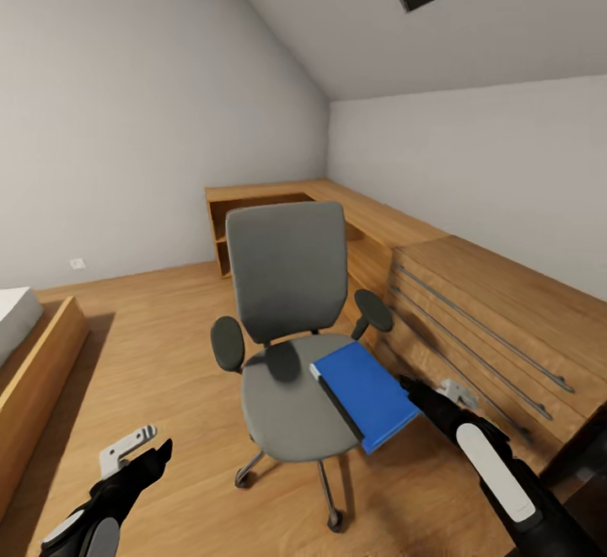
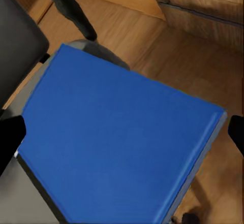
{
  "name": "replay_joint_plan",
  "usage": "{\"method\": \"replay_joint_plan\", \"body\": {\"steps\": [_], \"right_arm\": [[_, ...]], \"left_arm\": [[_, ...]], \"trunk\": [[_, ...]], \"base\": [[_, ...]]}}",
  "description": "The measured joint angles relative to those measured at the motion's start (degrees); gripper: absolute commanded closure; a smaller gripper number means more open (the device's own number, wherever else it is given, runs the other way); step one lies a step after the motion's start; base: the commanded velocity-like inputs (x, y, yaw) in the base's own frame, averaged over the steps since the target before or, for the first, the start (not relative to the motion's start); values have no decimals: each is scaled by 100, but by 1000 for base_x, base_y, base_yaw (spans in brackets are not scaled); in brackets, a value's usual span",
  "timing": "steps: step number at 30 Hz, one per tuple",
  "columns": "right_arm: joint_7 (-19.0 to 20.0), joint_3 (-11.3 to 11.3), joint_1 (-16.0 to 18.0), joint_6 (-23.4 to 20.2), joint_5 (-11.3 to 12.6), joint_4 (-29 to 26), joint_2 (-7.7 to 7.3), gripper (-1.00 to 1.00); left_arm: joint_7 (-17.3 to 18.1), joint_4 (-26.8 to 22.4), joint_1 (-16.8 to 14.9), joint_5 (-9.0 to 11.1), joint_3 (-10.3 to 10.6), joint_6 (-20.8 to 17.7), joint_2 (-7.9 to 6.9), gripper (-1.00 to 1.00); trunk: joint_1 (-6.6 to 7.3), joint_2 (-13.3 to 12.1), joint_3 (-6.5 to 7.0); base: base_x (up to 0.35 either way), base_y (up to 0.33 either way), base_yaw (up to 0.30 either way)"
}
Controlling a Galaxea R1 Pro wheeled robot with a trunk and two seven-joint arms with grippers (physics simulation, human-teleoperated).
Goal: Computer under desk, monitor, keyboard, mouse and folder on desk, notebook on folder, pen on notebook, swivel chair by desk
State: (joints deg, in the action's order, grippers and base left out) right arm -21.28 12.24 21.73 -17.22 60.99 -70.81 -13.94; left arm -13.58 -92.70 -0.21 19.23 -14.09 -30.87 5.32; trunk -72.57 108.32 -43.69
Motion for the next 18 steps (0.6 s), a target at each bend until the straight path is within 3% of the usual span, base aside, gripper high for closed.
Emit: {"method": "replay_joint_plan", "body": {"steps": [1,2,6,9,18], "right_arm": [[201,-114,0,0,10,96,-9,-100],[700,-338,1,-5,18,244,-19,-100],[1544,-578,3,-8,17,603,-33,-100],[1817,-811,4,-15,29,756,-40,-100],[1904,-1062,4,-11,36,887,-42,-100]], "left_arm": [[1,-1,-1,0,-2,0,0,-100],[6,-1,0,2,-2,0,8,-100],[8,-2,-1,2,3,-1,21,-100],[9,-3,0,2,11,-2,26,-100],[9,-1,1,2,39,-2,37,-100]], "trunk": [[-22,40,-18],[-44,80,-34],[-132,241,-98],[-198,361,-151],[-395,722,-312]], "base": [[0,0,-213],[0,0,-181],[0,0,-89],[0,0,-18],[0,0,-2]]}}
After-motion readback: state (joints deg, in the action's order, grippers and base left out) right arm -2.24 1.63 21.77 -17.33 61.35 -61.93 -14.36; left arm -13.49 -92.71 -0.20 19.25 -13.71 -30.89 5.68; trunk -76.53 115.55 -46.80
